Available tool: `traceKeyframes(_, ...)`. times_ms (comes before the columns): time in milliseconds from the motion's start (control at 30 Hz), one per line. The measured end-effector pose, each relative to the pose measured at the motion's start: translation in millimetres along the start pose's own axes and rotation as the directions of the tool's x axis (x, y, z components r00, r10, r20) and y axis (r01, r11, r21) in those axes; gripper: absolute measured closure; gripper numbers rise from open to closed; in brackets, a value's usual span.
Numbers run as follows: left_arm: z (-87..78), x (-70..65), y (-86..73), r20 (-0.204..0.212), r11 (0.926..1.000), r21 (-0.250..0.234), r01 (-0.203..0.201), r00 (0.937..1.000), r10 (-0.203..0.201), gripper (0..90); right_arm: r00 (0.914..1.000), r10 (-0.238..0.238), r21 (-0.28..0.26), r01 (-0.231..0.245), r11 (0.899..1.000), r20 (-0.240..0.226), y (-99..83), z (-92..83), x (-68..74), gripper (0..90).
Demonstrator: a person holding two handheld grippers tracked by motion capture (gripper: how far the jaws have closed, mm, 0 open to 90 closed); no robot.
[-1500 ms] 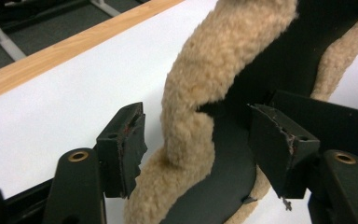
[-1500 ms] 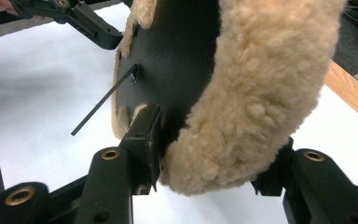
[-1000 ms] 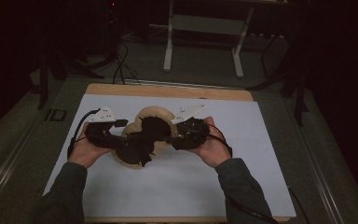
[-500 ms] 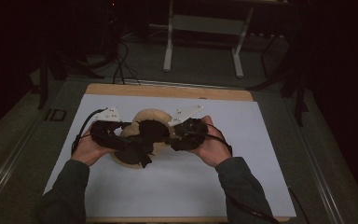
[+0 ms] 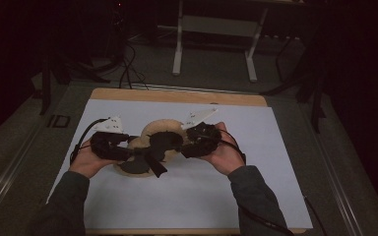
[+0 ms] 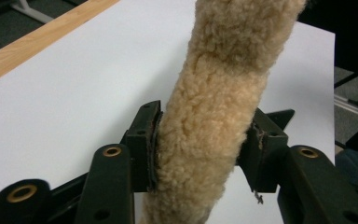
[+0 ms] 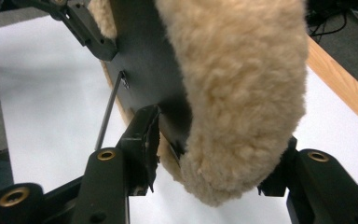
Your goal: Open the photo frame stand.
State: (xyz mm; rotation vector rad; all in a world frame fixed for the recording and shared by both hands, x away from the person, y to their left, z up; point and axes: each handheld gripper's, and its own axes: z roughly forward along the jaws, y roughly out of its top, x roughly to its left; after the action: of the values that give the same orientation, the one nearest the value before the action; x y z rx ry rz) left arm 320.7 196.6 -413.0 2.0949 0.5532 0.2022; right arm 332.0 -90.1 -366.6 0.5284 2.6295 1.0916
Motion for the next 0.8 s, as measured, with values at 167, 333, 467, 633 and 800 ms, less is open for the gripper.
traceKeyframes(167, -1.8, -0.3, -2.7, 0.025, 0.9999, -0.013, -0.005, 0.9997, 0.005, 59.4, 0.9998, 0.018, 0.003, -0.018, 1.0, -0.005, -1.3, 0.6, -1.8, 47.3)
traceKeyframes(333, -3.2, -2.3, -3.8, 0.033, 0.9996, -0.01, -0.025, 0.9991, 0.026, 62.3, 0.9991, 0.042, -0.006, -0.042, 0.999, -0.011, -2.4, 1.4, -2.9, 44.9)
traceKeyframes(467, -3.6, -4.3, -3.7, 0.024, 0.999, -0.004, -0.044, 0.9988, 0.044, 63.7, 0.9979, 0.061, -0.024, -0.062, 0.998, -0.02, -4.4, 2.6, -4.7, 43.3)
traceKeyframes(633, -3.1, -6.4, -4.4, 0.011, 0.9984, -0.009, -0.056, 0.9984, 0.056, 63.6, 0.9965, 0.08, -0.032, -0.08, 0.996, -0.027, -5.4, 3.2, -5.9, 42.4)
traceKeyframes(800, 2.0, -6.8, -5.3, 0.011, 0.999, -0.003, -0.044, 0.999, 0.044, 58.2, 0.996, 0.085, -0.033, -0.086, 0.996, -0.03, -6.7, 3.2, -7.1, 42.5)
